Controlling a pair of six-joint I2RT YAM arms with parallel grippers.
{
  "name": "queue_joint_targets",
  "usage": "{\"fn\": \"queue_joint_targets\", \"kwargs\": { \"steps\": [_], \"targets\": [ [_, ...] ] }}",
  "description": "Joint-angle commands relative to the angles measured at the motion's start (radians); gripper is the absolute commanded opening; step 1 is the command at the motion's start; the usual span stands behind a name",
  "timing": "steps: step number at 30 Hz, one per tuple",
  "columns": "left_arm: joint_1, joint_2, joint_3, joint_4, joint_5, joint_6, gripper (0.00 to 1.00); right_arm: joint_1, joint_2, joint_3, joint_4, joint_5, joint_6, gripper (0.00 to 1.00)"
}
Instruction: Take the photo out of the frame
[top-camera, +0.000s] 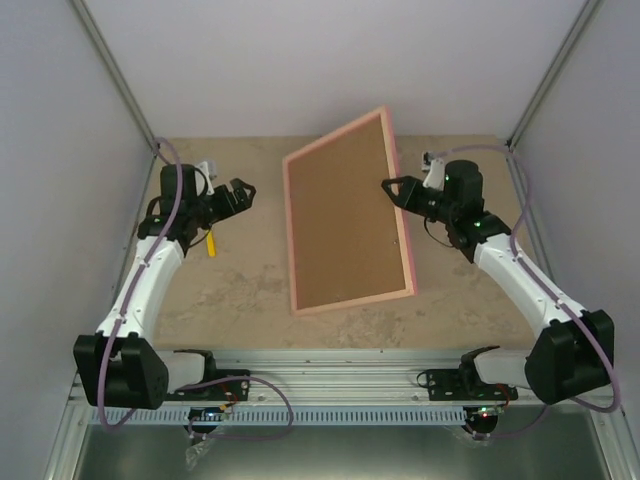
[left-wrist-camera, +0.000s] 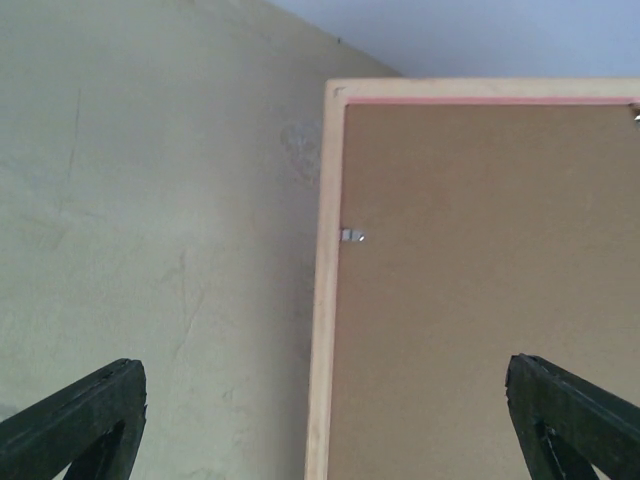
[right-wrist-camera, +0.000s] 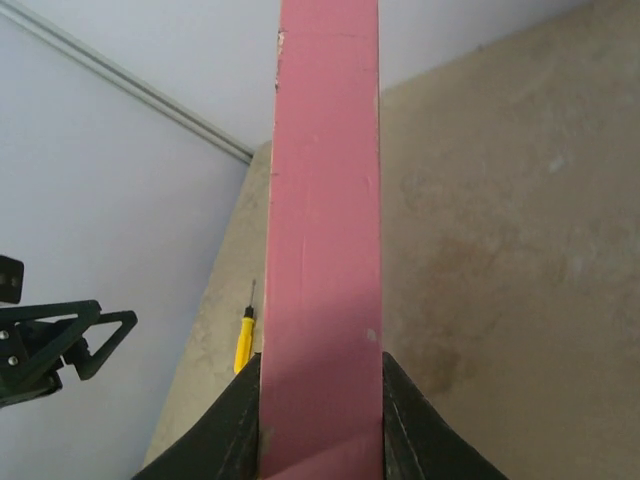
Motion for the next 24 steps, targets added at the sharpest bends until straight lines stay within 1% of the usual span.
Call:
{"fn": "queue_joint_targets", "kwargs": {
  "steps": [1, 5, 11, 16, 21, 24],
  "targets": [
    [0.006, 0.033, -0.04, -0.028, 0.055, -0.008, 1.0, -0.05, 0.006, -0.091, 0.284, -0.138, 0.124, 0.0],
    [0.005, 0.057, -0.077, -0.035, 0.06, -0.006, 1.0, -0.061, 0.057, -0.18, 0.396, -0.162, 0.174, 0.01],
    [0.005, 0.1, -0.11, -0.073, 0.045, 0.011, 1.0, -0.061, 0.135, -0.292, 0.554, -0.152, 0.259, 0.0],
    [0.004, 0.135, -0.166, -0.062, 0.054, -0.006, 0.99, -0.061, 0.207, -0.377, 0.669, -0.126, 0.277, 0.0],
    [-0.007, 0.18, -0.226, -0.01, 0.091, -0.034, 0.97, -0.061, 0.285, -0.426, 0.739, -0.136, 0.293, 0.01],
    [-0.042, 0.213, -0.252, 0.022, 0.089, -0.048, 0.97, -0.061, 0.311, -0.45, 0.747, -0.125, 0.285, 0.01]
  ]
}}
